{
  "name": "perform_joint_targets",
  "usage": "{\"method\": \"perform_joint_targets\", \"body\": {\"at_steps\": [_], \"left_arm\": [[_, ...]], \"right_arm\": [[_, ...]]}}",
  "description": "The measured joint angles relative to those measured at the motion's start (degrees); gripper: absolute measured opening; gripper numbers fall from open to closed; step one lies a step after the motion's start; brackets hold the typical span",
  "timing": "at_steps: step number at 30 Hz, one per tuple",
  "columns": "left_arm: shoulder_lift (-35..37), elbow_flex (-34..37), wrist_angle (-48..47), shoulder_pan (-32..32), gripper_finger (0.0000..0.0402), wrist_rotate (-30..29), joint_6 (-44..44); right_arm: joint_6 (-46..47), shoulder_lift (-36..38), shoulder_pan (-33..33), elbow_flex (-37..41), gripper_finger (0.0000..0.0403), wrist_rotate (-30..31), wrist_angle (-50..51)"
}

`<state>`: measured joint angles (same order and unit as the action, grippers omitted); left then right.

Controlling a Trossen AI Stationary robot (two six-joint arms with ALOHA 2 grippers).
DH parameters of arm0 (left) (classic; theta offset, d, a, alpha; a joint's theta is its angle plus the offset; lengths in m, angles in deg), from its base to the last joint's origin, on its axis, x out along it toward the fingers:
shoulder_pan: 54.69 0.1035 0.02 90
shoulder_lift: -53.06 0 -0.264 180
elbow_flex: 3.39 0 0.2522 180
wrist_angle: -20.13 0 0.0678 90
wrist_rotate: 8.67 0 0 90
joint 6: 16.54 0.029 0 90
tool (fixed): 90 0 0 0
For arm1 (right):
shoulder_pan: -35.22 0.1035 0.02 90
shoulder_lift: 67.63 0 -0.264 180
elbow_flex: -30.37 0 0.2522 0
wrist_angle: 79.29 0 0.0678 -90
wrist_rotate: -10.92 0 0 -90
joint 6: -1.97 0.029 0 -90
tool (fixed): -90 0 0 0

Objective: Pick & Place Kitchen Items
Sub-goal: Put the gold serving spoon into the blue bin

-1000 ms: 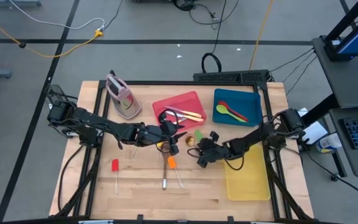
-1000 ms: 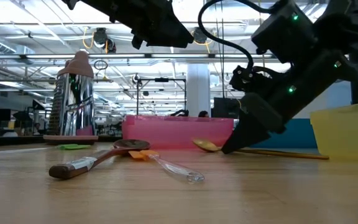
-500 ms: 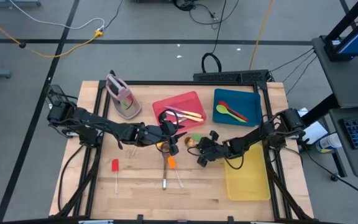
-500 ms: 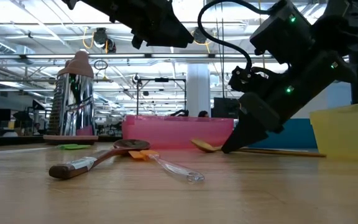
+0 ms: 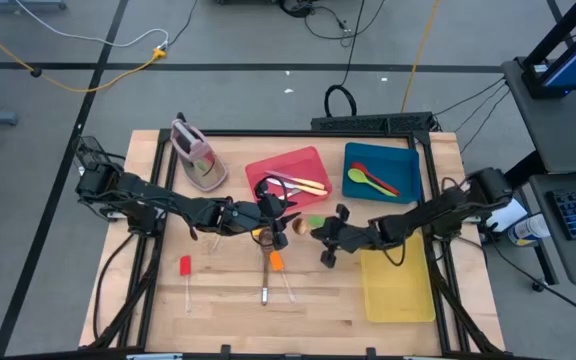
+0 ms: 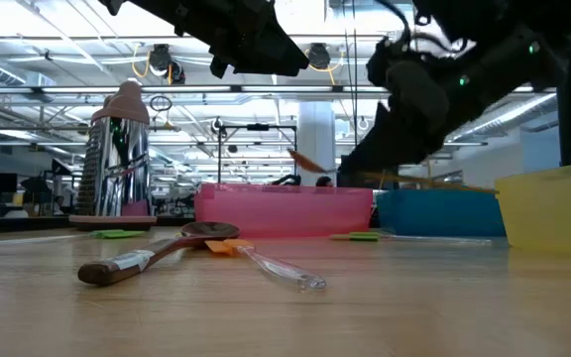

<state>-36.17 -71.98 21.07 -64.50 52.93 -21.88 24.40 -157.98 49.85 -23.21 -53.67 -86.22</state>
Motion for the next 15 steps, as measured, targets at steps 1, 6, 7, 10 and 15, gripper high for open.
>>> {"method": "perform_joint_targets", "body": {"at_steps": [1,6,7,10,15], "left_arm": [[0.0,-0.01,-0.01,0.0,0.0131,0.0,0.0],[0.0,0.0,-0.05,0.0,0.0131,0.0,-0.13],[0.0,0.0,-0.07,0.0,0.0131,0.0,-0.13],[0.0,0.0,-0.1,0.02,0.0131,0.0,-0.13],[0.0,0.0,-0.13,0.0,0.0131,0.0,-0.55]], "right_arm": [[-0.99,1.23,-0.17,0.01,0.001,0.5,1.29],[-5.74,7.48,-1.86,0.01,0.001,5.2,7.13],[-6.63,8.62,-2.41,-0.01,0.001,5.99,8.87],[-8.97,11.88,-4.8,-0.01,0.001,7.54,14.34],[-11.77,15.97,-10.27,-0.01,0.0018,7.78,22.91]]}}
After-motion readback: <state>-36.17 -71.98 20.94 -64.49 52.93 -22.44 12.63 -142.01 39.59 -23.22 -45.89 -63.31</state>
